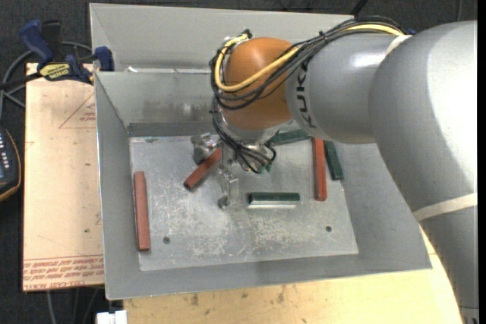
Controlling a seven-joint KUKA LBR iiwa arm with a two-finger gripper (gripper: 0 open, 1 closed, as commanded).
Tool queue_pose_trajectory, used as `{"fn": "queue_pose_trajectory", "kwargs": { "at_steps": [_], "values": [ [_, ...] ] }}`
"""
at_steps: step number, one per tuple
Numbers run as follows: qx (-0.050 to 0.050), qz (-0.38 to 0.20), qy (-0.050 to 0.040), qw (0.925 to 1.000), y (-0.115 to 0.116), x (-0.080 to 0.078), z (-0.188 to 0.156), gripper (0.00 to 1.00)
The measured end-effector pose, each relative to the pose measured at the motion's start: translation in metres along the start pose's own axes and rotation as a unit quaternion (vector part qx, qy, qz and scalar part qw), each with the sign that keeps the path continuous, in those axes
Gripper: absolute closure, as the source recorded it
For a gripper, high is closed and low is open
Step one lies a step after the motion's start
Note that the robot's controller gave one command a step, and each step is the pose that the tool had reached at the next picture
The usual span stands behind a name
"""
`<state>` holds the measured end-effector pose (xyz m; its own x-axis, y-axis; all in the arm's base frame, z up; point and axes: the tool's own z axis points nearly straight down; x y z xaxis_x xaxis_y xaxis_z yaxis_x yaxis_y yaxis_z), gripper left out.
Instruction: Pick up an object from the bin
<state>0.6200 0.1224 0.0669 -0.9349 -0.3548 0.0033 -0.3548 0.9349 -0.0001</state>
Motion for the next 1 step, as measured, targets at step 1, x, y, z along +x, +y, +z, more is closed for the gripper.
{"fn": "queue_pose_trajectory", "kwargs": {
  "at_steps": [1],
  "values": [
    [-0.001, 0.063, -0.0047, 0.9980, -0.0010, -0.0032, -0.0344, 0.00]
  ]
}}
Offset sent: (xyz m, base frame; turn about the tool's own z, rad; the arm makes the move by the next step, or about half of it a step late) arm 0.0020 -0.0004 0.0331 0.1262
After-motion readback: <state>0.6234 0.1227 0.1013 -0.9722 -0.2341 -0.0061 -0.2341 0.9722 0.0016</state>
